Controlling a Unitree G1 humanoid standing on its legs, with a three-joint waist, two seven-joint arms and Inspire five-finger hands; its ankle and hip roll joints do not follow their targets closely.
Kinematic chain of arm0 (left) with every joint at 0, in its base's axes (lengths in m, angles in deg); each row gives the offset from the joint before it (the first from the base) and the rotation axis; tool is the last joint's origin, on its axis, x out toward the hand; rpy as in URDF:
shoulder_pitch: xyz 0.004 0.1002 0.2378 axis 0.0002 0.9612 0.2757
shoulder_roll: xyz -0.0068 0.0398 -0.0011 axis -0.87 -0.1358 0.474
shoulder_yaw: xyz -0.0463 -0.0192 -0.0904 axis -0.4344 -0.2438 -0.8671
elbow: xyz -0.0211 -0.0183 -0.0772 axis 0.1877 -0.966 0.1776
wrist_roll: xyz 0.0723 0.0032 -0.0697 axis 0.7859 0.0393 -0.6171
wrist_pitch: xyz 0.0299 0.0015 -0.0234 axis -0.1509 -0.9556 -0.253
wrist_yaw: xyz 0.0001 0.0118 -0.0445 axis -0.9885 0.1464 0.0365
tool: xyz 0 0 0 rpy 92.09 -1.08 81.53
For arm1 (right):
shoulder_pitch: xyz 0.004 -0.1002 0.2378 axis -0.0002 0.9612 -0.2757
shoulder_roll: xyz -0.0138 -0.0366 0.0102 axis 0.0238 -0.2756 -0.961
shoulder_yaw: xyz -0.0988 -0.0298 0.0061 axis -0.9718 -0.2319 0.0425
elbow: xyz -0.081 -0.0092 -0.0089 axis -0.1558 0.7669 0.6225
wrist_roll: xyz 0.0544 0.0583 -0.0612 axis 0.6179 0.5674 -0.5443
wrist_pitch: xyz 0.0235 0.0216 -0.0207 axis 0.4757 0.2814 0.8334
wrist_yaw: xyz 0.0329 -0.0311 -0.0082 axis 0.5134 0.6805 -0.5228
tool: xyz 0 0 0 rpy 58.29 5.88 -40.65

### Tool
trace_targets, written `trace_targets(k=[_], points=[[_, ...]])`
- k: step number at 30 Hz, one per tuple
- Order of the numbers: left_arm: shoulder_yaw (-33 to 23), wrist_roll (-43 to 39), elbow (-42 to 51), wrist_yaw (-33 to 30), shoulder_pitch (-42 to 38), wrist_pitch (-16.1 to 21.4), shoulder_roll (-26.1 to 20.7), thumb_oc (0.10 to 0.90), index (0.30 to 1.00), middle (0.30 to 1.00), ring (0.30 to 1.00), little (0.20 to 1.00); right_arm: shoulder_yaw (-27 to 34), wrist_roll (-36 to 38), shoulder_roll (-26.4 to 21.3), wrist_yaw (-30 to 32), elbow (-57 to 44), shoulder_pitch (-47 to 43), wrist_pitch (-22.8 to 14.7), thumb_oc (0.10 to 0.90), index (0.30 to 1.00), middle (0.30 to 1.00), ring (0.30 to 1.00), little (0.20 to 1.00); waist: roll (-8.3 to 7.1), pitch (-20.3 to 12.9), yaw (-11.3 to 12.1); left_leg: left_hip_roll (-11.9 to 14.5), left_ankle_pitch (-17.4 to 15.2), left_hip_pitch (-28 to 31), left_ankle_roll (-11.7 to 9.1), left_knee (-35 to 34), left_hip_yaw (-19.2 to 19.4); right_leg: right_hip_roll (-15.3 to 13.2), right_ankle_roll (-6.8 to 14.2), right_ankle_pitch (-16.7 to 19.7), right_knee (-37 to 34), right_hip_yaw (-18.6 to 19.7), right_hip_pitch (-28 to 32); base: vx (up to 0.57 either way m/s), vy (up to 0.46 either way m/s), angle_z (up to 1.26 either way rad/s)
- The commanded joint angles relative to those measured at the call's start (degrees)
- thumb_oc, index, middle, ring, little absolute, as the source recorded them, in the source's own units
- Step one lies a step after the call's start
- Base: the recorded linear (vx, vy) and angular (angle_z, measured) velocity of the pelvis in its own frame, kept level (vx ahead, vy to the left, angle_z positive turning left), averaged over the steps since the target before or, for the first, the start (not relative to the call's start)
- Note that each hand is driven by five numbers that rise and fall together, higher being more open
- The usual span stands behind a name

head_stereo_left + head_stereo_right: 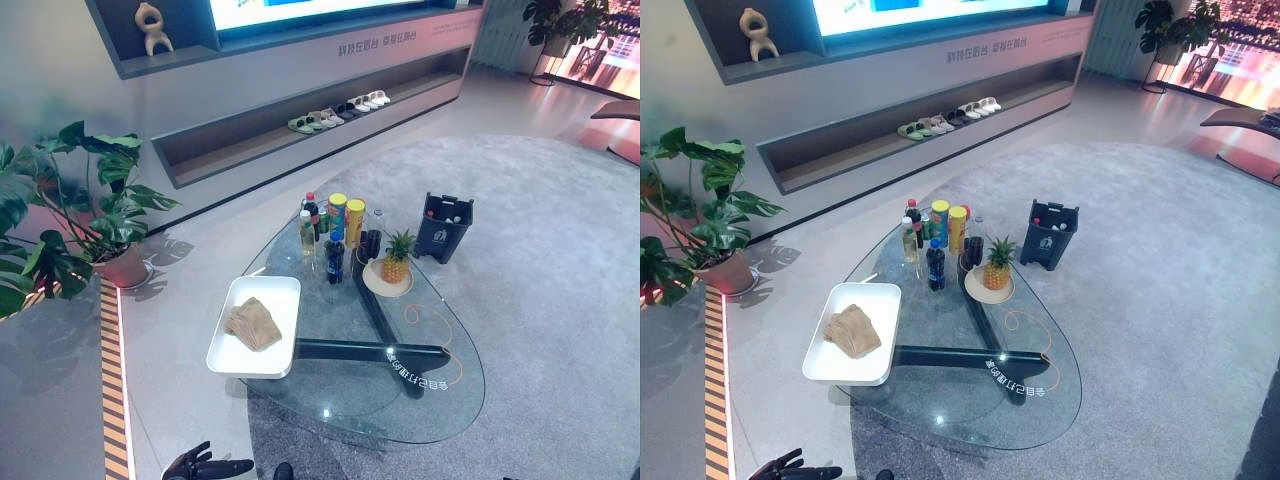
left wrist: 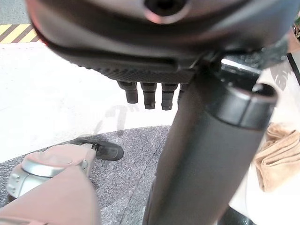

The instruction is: Wipe the table with a cloth and put it in the basket.

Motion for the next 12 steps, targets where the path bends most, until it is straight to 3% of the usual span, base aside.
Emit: trace_targets(k=[1, 12], points=[[-1.43, 2.17, -3.24, 0.38, -3.69, 0.38, -1.03, 0.800, 0.900, 0.900, 0.900, 0.900, 1.23, -2.13, -0.77, -0.33, 2.03, -2.76, 0.08, 0.800, 0.900, 0.900, 0.900, 0.900, 0.30, 1.40, 0.36, -3.82, -5.02, 3.20, 2.30, 0.00, 2.17, 3.59, -1.81, -0.56, 4.50, 1.10, -2.00, 0.00, 0.000, 0.00], [-1.13, 1.94, -4.02, 0.82, -3.57, -1.44, -0.19, 0.800, 0.900, 0.900, 0.900, 0.900, -0.27, -2.90, 0.09, -2.80, 3.03, -2.61, 1.47, 0.800, 0.900, 0.900, 0.900, 0.900, 0.41, 0.91, 0.20, -3.45, -5.50, 3.87, 2.26, 0.00, 2.23, 3.33, -1.78, -0.80, 4.25, 1.11, -1.38, 0.00, 0.000, 0.00]])
